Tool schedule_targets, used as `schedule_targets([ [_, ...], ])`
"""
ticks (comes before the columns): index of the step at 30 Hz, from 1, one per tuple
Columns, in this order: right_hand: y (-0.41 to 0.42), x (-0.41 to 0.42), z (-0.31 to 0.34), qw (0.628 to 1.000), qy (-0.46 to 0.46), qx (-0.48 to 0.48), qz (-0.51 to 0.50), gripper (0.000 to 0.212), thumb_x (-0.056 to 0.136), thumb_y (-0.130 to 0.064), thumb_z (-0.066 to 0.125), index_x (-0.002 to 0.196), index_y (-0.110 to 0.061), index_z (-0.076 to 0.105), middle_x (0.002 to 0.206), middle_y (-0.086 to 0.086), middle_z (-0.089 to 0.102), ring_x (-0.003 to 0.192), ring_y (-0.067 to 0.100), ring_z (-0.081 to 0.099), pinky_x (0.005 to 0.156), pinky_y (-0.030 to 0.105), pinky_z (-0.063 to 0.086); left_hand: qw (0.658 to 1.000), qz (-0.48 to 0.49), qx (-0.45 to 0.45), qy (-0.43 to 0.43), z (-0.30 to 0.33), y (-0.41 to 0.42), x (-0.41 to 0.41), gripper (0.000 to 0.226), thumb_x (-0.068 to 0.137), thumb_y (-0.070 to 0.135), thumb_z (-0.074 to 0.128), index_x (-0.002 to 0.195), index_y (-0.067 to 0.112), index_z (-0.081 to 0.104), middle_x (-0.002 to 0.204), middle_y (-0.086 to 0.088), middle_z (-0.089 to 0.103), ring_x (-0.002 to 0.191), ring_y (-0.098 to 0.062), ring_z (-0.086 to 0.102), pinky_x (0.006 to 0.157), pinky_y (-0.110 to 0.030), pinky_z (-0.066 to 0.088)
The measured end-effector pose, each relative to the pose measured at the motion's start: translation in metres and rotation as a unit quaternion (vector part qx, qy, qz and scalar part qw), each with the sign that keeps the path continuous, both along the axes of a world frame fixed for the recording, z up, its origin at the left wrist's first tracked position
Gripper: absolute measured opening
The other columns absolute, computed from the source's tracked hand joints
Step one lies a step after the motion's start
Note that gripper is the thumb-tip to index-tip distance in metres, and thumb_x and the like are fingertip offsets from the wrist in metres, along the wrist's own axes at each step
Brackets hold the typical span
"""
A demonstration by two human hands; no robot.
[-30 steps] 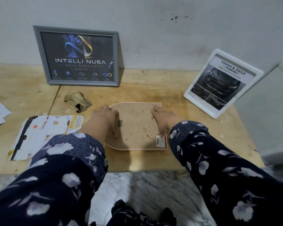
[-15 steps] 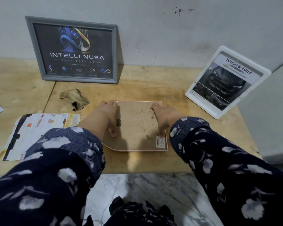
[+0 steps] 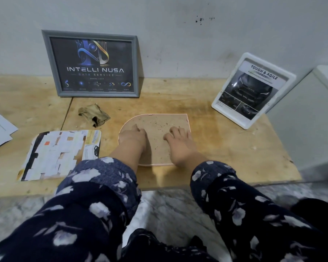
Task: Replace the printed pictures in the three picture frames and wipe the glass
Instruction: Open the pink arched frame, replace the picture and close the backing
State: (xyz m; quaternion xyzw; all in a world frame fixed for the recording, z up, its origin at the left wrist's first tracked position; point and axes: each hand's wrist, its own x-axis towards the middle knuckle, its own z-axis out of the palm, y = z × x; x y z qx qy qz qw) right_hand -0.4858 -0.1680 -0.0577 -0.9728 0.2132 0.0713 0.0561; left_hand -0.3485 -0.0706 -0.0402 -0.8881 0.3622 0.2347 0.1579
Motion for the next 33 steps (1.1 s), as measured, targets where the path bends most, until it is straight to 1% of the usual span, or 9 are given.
schedule_targets([
  [4, 0.025, -0.012, -0.023, 0.991, -0.122, 0.018, 0.043, 0.026, 0.083, -0.028, 0.052, 0.106, -0.016, 0.056, 0.116, 0.006, 0.051, 0.105, 0.025, 0.045, 0.092, 0.04, 0.041, 0.999, -0.011, -0.029, 0.035, -0.003, 0.012, 0.015, 0.078, 0.087, 0.031, 0.059, 0.152, 0.032, 0.016, 0.162, 0.001, 0.003, 0.14, -0.03, 0.031, 0.108, -0.041, 0.038],
  [7, 0.036, -0.021, -0.033, 0.975, -0.214, 0.025, 0.052, 0.019, 0.074, -0.023, 0.055, 0.087, -0.009, 0.058, 0.103, 0.012, 0.056, 0.097, 0.03, 0.052, 0.085, 0.039, 0.046, 0.997, -0.01, -0.054, 0.048, -0.005, 0.017, 0.017, 0.08, 0.086, 0.032, 0.061, 0.152, 0.034, 0.015, 0.162, 0.004, 0.004, 0.142, -0.026, 0.03, 0.109, -0.038, 0.036],
  [10, 0.042, -0.024, -0.033, 0.972, -0.216, 0.022, 0.088, 0.018, 0.071, -0.021, 0.057, 0.082, -0.008, 0.056, 0.101, 0.014, 0.056, 0.098, 0.031, 0.052, 0.086, 0.041, 0.045, 0.994, -0.007, -0.099, 0.046, -0.009, 0.023, 0.015, 0.079, 0.085, 0.032, 0.062, 0.151, 0.032, 0.019, 0.162, 0.005, 0.009, 0.141, -0.025, 0.032, 0.11, -0.038, 0.035],
  [13, 0.049, -0.023, -0.035, 0.979, -0.178, -0.006, 0.096, 0.017, 0.072, -0.019, 0.058, 0.085, -0.008, 0.059, 0.102, 0.014, 0.057, 0.1, 0.031, 0.053, 0.088, 0.044, 0.046, 0.982, 0.019, -0.177, 0.066, -0.011, 0.038, 0.016, 0.079, 0.081, 0.033, 0.069, 0.148, 0.027, 0.029, 0.154, 0.002, 0.032, 0.134, -0.023, 0.042, 0.107, -0.035, 0.036],
  [17, 0.054, -0.01, -0.025, 0.989, -0.075, -0.053, 0.116, 0.018, 0.074, -0.013, 0.063, 0.091, -0.005, 0.064, 0.109, 0.014, 0.057, 0.1, 0.033, 0.055, 0.075, 0.048, 0.052, 0.909, 0.135, -0.343, 0.196, -0.015, 0.062, 0.018, 0.065, 0.082, 0.028, 0.073, 0.14, 0.015, 0.045, 0.14, -0.005, 0.052, 0.124, -0.023, 0.05, 0.107, -0.036, 0.04],
  [20, 0.058, 0.0, -0.008, 0.987, -0.064, -0.065, 0.13, 0.025, 0.082, -0.014, 0.057, 0.105, -0.006, 0.059, 0.119, 0.012, 0.052, 0.105, 0.031, 0.051, 0.082, 0.045, 0.049, 0.86, 0.201, -0.442, 0.155, -0.013, 0.075, 0.022, 0.053, 0.095, 0.036, 0.056, 0.14, 0.011, 0.044, 0.141, -0.008, 0.048, 0.128, -0.025, 0.047, 0.106, -0.04, 0.039],
  [24, 0.054, 0.018, 0.027, 0.984, -0.152, -0.043, 0.079, 0.021, 0.088, -0.02, 0.052, 0.108, -0.016, 0.051, 0.112, 0.003, 0.055, 0.096, 0.021, 0.056, 0.083, 0.037, 0.05, 0.81, 0.278, -0.506, 0.107, 0.001, 0.079, 0.031, 0.047, 0.103, 0.035, 0.034, 0.143, 0.011, 0.038, 0.147, -0.012, 0.04, 0.135, -0.028, 0.038, 0.111, -0.044, 0.033],
  [29, 0.045, 0.047, 0.095, 0.971, -0.232, 0.03, -0.039, 0.009, 0.09, -0.023, 0.049, 0.096, -0.019, 0.043, 0.087, -0.001, 0.055, 0.068, 0.02, 0.054, 0.059, 0.033, 0.044, 0.737, 0.323, -0.552, 0.22, 0.024, 0.065, 0.031, 0.051, 0.103, 0.037, 0.035, 0.148, 0.013, 0.028, 0.147, -0.008, 0.042, 0.131, -0.026, 0.042, 0.108, -0.039, 0.032],
  [33, 0.028, 0.058, 0.135, 0.898, -0.376, 0.146, -0.174, 0.014, 0.087, -0.024, 0.054, 0.091, -0.016, 0.044, 0.069, -0.008, 0.049, 0.057, 0.011, 0.046, 0.049, 0.028, 0.033, 0.727, 0.326, -0.548, 0.256, 0.037, 0.045, 0.027, 0.064, 0.1, 0.05, 0.035, 0.152, 0.016, 0.019, 0.154, -0.008, 0.033, 0.138, -0.028, 0.034, 0.111, -0.038, 0.026],
])
